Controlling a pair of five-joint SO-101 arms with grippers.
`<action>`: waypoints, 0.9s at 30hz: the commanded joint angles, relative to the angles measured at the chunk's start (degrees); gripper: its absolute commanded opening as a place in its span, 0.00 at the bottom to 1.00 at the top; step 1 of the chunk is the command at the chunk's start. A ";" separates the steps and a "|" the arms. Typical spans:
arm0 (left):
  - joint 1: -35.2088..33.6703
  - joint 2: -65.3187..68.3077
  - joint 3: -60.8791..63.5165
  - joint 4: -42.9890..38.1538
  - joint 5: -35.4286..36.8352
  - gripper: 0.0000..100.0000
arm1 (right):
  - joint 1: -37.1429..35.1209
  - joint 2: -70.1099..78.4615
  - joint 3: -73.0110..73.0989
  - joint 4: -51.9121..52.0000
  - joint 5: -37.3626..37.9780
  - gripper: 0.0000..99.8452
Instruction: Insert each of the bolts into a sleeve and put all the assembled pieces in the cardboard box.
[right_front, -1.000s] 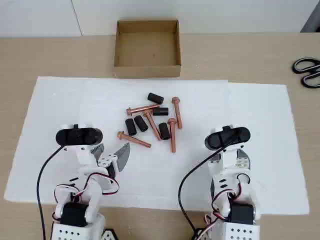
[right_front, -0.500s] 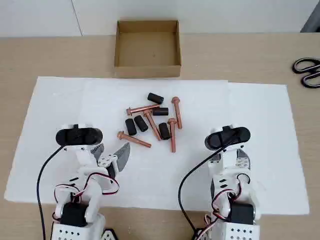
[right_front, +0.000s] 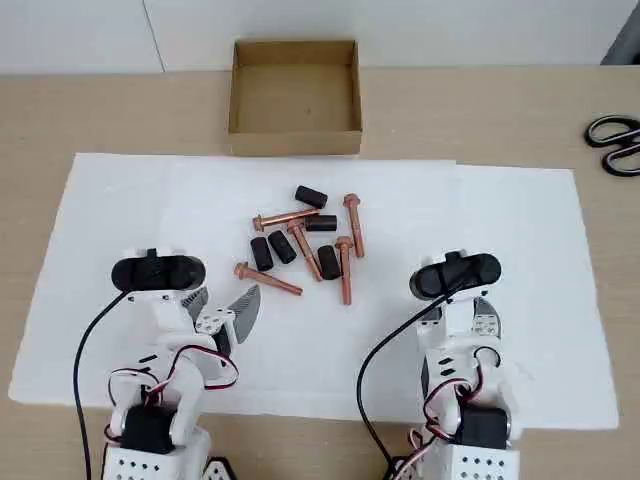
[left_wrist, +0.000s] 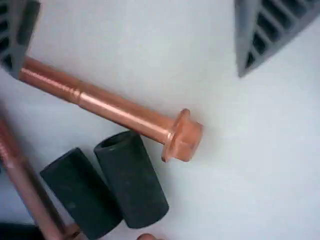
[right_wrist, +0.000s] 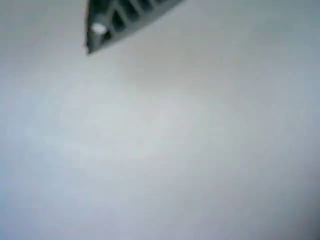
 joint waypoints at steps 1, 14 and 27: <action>0.09 -0.62 -0.31 -1.14 0.18 0.26 | 1.19 -0.66 -0.18 -0.40 0.53 0.21; -2.02 -0.26 -4.62 -3.69 -5.45 0.26 | 7.34 0.22 -25.49 6.81 0.62 0.21; -13.71 10.99 -24.48 6.07 -11.96 0.26 | 5.58 50.51 -60.57 13.76 2.90 0.21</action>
